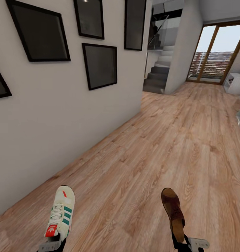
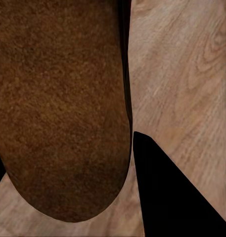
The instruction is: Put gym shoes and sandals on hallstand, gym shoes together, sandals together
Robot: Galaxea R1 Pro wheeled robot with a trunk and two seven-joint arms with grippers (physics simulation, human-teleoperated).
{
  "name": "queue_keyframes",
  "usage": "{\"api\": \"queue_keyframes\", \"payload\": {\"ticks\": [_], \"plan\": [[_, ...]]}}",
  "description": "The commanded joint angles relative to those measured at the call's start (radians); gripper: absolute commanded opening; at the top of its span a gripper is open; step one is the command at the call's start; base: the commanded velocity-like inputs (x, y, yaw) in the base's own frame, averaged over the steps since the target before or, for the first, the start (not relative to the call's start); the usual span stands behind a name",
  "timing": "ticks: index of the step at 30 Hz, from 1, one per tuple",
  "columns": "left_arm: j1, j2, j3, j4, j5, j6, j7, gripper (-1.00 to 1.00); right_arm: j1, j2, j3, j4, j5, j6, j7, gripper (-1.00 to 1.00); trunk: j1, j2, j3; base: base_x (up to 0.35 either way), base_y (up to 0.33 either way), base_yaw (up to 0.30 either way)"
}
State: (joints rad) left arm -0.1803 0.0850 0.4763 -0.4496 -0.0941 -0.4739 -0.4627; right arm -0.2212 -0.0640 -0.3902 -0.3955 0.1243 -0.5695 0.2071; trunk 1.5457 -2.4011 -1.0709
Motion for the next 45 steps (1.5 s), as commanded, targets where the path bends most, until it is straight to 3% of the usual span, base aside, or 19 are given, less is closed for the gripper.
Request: {"api": "queue_keyframes", "payload": {"ticks": [1, 45], "plan": [[-0.001, 0.0, 0.008, 0.0, -0.008, -0.005, -0.005, -1.0, -0.001, 0.001, -0.009, 0.001, 0.006, -0.003, 0.006, -1.0, 0.0, 0.0, 0.0, 0.283, 0.0, -0.298], [-0.002, -0.001, 0.009, 0.015, -0.008, -0.004, -0.004, -1.0, -0.001, 0.001, -0.009, 0.021, 0.006, -0.002, 0.006, -1.0, 0.0, 0.0, 0.03, 0.338, 0.0, -0.298]]}}
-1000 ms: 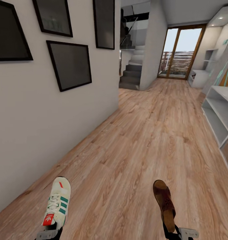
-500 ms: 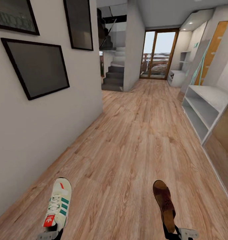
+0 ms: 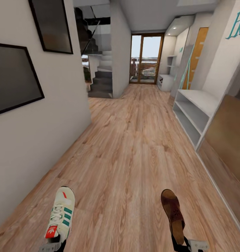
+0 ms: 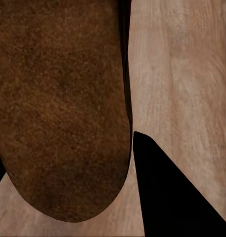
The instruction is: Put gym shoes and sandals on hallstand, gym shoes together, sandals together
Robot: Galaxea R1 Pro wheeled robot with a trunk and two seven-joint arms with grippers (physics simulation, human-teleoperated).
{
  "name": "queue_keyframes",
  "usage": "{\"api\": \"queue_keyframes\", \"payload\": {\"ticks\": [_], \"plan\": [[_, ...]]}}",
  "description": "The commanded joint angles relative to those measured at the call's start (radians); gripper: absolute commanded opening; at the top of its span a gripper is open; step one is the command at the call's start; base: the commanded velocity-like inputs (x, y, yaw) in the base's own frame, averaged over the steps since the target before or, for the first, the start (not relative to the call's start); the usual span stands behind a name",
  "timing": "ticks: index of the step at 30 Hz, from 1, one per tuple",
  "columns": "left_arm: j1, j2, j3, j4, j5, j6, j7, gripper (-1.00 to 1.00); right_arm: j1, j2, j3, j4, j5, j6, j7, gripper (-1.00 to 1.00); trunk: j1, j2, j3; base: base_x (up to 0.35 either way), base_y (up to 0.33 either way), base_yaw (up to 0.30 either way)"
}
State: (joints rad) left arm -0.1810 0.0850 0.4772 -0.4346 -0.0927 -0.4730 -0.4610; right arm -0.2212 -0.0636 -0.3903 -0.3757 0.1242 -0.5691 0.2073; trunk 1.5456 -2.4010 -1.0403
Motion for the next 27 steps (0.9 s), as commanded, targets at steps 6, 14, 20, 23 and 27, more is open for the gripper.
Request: {"api": "queue_keyframes", "payload": {"ticks": [6, 14, 20, 23, 27], "plan": [[-0.001, -0.001, 0.009, 0.0, -0.008, -0.006, -0.005, -1.0, -0.001, 0.001, -0.009, 0.001, 0.006, -0.002, 0.006, -1.0, 0.0, 0.0, 0.003, 0.34, 0.0, -0.298], [0.0, -0.001, 0.009, 0.0, -0.007, -0.006, -0.005, -1.0, -0.001, 0.002, -0.007, 0.003, 0.007, -0.002, 0.008, -1.0, 0.0, 0.0, 0.006, 0.34, 0.0, -0.188], [-0.001, -0.001, 0.009, 0.0, -0.007, -0.006, -0.005, -1.0, -0.001, 0.002, -0.005, 0.004, 0.01, -0.002, 0.012, -1.0, 0.0, 0.0, 0.006, 0.34, 0.0, -0.012], [-0.001, -0.001, 0.009, 0.0, -0.007, -0.006, -0.005, -1.0, -0.001, 0.003, -0.003, 0.009, 0.012, -0.002, 0.012, -1.0, 0.0, 0.0, 0.006, 0.34, 0.0, -0.001], [-0.001, -0.001, 0.009, 0.0, -0.007, -0.006, -0.005, -1.0, -0.001, 0.004, -0.001, 0.022, 0.012, -0.002, 0.012, -1.0, 0.0, 0.0, 0.006, 0.34, 0.0, 0.0]]}}
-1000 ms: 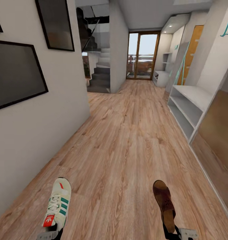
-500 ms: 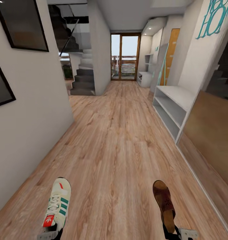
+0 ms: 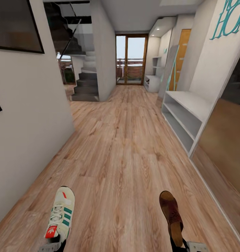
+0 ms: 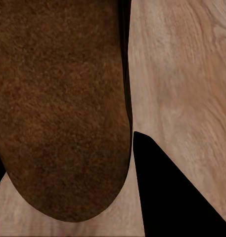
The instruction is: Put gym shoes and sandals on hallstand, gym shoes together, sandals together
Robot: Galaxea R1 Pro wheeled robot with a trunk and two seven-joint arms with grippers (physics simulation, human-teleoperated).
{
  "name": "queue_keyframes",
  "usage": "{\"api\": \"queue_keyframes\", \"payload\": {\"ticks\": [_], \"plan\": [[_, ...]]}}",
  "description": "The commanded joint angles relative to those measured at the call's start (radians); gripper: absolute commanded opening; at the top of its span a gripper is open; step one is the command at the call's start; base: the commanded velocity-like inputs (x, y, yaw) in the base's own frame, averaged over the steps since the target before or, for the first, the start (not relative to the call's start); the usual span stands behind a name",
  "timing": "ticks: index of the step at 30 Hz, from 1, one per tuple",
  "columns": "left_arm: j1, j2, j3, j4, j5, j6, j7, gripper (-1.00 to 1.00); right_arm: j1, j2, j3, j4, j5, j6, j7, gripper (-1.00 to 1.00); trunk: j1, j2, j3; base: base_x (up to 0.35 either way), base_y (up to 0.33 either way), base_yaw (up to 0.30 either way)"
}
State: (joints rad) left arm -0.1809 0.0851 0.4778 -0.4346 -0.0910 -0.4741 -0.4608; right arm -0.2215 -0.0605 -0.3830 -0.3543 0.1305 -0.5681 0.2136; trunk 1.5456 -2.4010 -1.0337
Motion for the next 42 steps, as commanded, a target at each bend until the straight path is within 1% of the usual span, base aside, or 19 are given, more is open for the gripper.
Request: {"api": "queue_keyframes", "payload": {"ticks": [1, 32, 42], "plan": [[-0.001, -0.001, 0.009, 0.001, -0.009, -0.005, -0.006, -1.0, -0.001, 0.001, -0.009, 0.001, 0.006, -0.003, 0.006, -1.0, 0.0, 0.0, -0.001, 0.34, 0.0, 0.0], [0.0, -0.001, 0.009, 0.002, -0.012, -0.005, -0.006, -1.0, -0.001, 0.001, -0.008, 0.007, 0.006, -0.003, 0.004, -1.0, 0.0, 0.0, -0.001, 0.34, 0.0, 0.0], [-0.001, -0.001, 0.009, 0.001, -0.01, -0.003, -0.006, -1.0, -0.001, 0.001, -0.008, 0.024, 0.006, -0.003, 0.004, -1.0, 0.0, 0.0, -0.001, 0.34, 0.0, 0.0]]}}
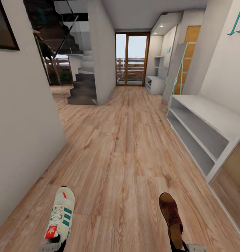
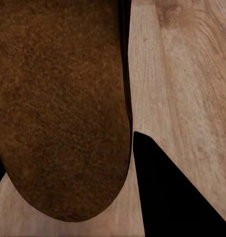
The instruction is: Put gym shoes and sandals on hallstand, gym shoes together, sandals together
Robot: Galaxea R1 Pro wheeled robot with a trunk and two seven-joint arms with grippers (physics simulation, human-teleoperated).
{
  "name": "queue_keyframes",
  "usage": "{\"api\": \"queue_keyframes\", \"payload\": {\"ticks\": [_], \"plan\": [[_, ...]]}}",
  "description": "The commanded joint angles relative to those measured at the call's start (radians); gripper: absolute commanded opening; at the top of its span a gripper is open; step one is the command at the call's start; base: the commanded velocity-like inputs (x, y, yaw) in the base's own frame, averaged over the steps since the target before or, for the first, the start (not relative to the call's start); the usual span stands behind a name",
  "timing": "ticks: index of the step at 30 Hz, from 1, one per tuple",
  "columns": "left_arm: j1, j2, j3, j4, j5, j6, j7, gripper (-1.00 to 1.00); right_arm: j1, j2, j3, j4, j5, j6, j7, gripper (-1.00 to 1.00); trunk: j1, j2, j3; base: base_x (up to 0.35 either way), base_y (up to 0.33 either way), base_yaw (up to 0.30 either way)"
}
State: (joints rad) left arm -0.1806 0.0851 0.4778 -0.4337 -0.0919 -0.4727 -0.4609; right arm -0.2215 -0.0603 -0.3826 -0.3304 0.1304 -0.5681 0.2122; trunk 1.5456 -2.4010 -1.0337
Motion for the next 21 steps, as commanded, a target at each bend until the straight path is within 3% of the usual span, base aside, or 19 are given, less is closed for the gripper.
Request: {"api": "queue_keyframes", "payload": {"ticks": [1, 21], "plan": [[-0.001, -0.001, 0.008, 0.0, -0.008, -0.005, -0.005, -1.0, -0.001, 0.0, -0.009, 0.001, 0.006, -0.003, 0.006, -1.0, 0.0, 0.0, -0.001, 0.34, 0.0, 0.0], [-0.002, -0.001, 0.009, 0.001, -0.008, -0.006, -0.005, -1.0, -0.001, 0.0, -0.009, 0.001, 0.006, -0.003, 0.006, -1.0, 0.0, 0.0, -0.001, 0.34, 0.0, 0.0]]}}
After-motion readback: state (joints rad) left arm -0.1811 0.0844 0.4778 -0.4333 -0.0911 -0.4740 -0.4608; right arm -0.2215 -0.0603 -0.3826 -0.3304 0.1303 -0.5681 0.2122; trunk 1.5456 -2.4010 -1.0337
